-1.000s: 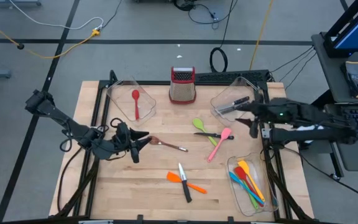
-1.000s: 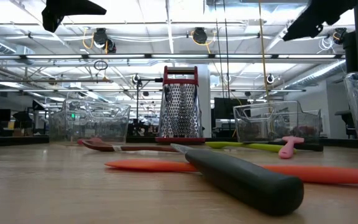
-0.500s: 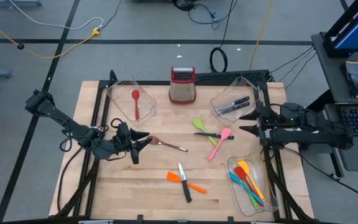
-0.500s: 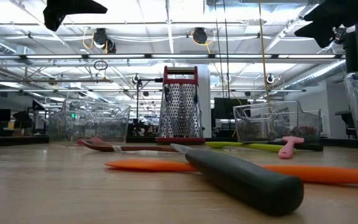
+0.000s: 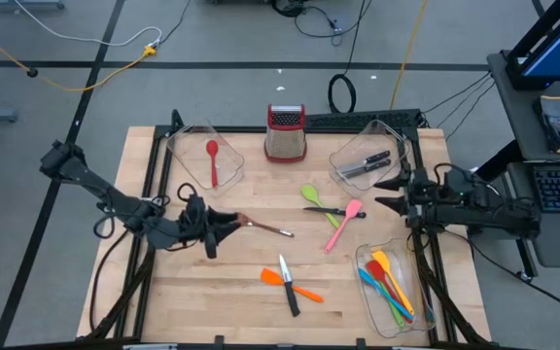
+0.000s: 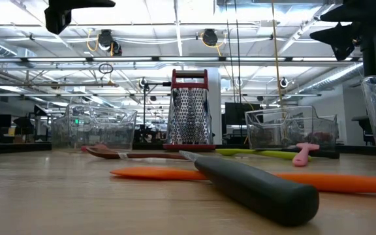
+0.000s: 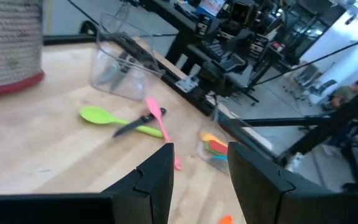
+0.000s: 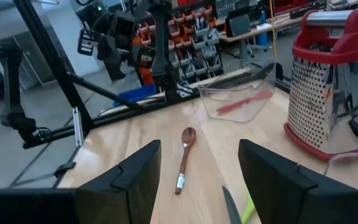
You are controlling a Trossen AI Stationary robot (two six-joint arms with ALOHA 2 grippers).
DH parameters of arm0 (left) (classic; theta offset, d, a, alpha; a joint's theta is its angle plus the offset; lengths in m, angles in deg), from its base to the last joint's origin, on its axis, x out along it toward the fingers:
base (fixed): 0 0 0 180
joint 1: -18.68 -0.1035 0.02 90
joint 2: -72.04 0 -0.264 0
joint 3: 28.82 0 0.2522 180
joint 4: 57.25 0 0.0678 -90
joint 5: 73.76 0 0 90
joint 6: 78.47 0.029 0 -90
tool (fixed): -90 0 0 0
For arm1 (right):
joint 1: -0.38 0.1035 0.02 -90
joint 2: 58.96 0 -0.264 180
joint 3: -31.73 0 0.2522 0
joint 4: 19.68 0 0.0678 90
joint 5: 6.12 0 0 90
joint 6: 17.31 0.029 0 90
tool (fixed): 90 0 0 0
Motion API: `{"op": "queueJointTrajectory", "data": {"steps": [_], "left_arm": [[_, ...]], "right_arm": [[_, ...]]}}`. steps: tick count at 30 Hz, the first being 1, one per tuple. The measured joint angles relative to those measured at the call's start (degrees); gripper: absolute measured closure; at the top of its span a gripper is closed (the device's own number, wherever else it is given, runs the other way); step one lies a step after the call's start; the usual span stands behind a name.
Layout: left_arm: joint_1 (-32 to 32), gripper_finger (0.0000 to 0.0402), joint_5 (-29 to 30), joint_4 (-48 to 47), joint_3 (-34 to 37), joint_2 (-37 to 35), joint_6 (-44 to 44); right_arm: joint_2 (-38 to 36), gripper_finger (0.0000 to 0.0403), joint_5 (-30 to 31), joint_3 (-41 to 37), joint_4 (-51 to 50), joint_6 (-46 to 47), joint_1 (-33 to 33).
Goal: Pick & Place Kitchen Items
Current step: Put the silver kitchen knife into the top right transparent bin
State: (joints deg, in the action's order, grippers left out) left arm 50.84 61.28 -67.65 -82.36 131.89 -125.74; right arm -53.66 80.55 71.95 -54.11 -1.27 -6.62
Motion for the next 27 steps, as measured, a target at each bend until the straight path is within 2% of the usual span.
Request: {"op": "queueJointTrajectory", "data": {"steps": [5,13,20,27], "left_arm": [[0.0,0.025,-1.93,-0.5,-4.05,3.63,-0.47],[0.0,0.025,-2.27,-9.8,-14.85,12.15,-5.31],[-0.03,0.025,-6.28,-17.33,-24.82,20.64,-15.55],[-0.15,0.025,-12.68,-21.99,-33.36,29.02,-30.82]], "right_arm": [[-2.56,0.0193,0.01,-0.35,-0.12,-0.55,0.0],[-5.14,0.0193,-0.01,-0.37,-0.99,-1.36,0.0],[-5.03,0.0193,-0.01,-0.37,-2.3,-0.64,0.0],[-5.03,0.0193,-0.01,-0.37,-2.32,-0.84,-0.01]]}}
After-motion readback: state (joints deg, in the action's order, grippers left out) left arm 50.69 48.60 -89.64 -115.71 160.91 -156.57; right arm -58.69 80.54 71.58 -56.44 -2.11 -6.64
